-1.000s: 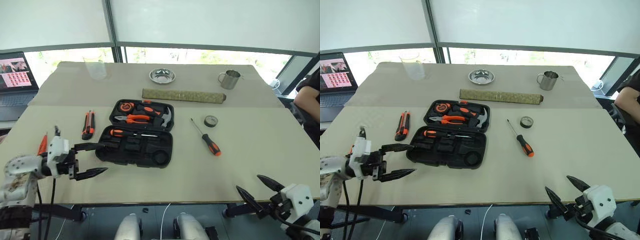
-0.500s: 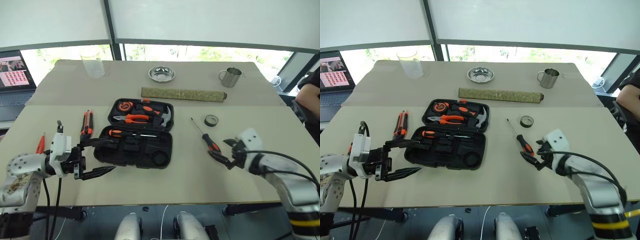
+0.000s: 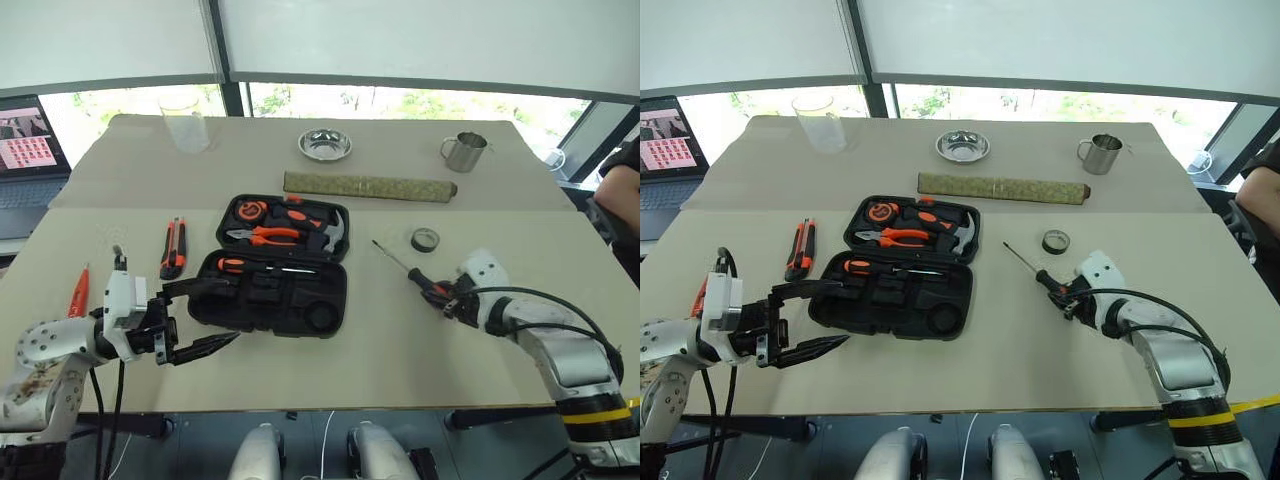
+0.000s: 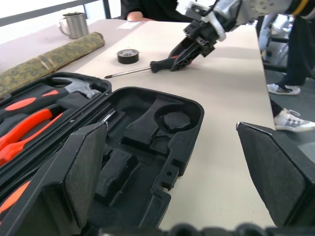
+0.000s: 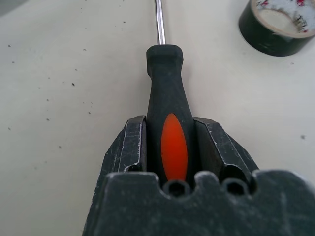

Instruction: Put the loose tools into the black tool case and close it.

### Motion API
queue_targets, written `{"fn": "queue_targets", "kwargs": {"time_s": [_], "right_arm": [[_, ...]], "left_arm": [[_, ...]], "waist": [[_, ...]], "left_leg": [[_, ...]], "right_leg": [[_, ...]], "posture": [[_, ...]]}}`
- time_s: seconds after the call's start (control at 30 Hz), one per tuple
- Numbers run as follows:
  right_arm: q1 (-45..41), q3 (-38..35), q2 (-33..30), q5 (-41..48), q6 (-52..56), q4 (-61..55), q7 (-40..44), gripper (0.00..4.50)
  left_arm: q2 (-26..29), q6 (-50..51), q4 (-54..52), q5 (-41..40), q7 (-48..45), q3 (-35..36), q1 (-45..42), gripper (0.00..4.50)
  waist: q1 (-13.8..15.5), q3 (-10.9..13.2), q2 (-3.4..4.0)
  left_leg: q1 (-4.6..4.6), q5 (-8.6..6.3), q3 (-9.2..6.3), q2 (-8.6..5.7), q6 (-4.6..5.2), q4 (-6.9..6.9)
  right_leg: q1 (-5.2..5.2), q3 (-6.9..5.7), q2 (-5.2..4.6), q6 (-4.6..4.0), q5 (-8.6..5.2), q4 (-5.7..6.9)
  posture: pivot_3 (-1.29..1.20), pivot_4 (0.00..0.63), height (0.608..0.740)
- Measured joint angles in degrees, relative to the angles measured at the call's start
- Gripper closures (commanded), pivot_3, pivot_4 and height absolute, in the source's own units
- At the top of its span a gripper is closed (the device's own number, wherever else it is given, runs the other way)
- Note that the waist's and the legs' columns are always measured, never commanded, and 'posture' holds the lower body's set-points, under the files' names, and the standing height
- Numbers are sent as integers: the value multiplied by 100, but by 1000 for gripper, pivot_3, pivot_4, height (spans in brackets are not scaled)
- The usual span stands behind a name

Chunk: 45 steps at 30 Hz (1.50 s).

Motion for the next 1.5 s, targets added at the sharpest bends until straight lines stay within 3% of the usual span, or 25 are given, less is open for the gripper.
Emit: {"fn": "queue_targets", "kwargs": {"time_s": [0.13,0.27,0.37,0.6,1.4,1.47,1.5], "right_arm": [[-311,-10,-13,412,-789,-753,891,3461],[-1919,1145,91,247,-392,-762,1554,3461],[-2998,2039,714,0,307,-327,1621,3461],[-3540,3320,1314,-681,1035,386,1516,3461],[-3780,3318,1599,-1268,629,1491,1643,3461],[-3780,3312,1630,-1301,603,1509,1649,2433],[-3780,3303,1659,-1317,602,1524,1637,2182]], "left_arm": [[-56,105,-14,-152,247,176,104,0],[-150,74,47,-142,365,275,431,0],[-216,60,221,-81,421,365,738,0],[-316,-51,278,19,678,673,994,0],[-482,-269,52,158,792,626,1185,0],[-482,-285,52,183,795,625,1185,0],[-482,-288,52,203,796,625,1184,0]], "waist": [[-131,3,3],[-237,6,2],[-231,7,2],[-28,8,0],[-32,7,-1],[-36,7,-1],[-38,7,-1]], "left_leg": [[9,0,-2,15,0,0],[27,1,-2,21,-1,-1],[22,1,-9,21,-1,-2],[-9,0,-19,7,-1,-1],[6,2,-12,10,-3,-1],[7,2,-12,10,-3,-1],[6,2,-12,11,-3,-1]], "right_leg": [[2,1,15,-2,2,2],[1,0,23,-15,5,22],[-9,-5,24,-25,6,33],[-18,-26,-17,-16,12,14],[-12,-27,2,-25,17,21],[-12,-27,2,-25,17,21],[-12,-27,3,-25,17,21]], "posture": [[0,150,740],[0,150,740],[0,150,740],[0,150,740],[0,150,740],[0,150,740],[0,150,740]]}}
